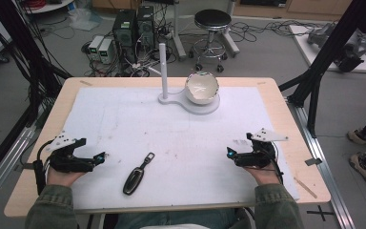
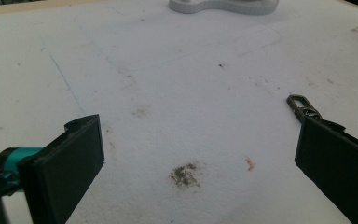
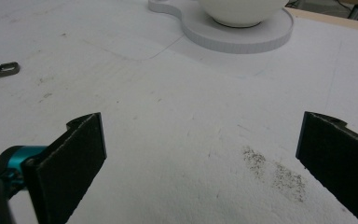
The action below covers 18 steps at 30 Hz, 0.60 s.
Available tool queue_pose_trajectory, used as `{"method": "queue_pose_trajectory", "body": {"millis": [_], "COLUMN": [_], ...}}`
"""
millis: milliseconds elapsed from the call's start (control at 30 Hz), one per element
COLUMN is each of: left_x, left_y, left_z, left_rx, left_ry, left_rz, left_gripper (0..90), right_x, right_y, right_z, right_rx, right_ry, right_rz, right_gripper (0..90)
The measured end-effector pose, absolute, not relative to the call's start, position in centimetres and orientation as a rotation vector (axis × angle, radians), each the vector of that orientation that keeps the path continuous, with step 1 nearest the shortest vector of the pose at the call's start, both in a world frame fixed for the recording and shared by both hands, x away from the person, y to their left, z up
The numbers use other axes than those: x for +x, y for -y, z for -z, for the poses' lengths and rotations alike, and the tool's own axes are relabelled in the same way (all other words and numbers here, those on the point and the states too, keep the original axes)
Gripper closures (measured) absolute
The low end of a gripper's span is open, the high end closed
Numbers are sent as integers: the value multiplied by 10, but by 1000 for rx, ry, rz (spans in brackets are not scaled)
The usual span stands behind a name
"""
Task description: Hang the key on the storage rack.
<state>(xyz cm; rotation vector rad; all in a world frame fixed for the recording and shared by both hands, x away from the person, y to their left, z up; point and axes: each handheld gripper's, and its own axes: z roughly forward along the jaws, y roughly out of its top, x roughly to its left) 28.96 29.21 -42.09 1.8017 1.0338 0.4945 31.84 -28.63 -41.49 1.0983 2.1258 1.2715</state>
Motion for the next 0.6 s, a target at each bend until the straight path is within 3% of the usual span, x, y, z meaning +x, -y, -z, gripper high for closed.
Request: {"method": "queue_pose_trajectory", "body": {"millis": [600], "left_x": [289], "left_y": [-294], "left_z": [422], "left_rx": [1800], "left_ry": [-1042], "left_rz": [-493], "left_gripper": [17], "right_x": [319], "right_y": [286], "right_z": [415], "right_rx": [1091], "right_ry": [-2124], "right_rz": [-1276], "right_gripper": [5]}}
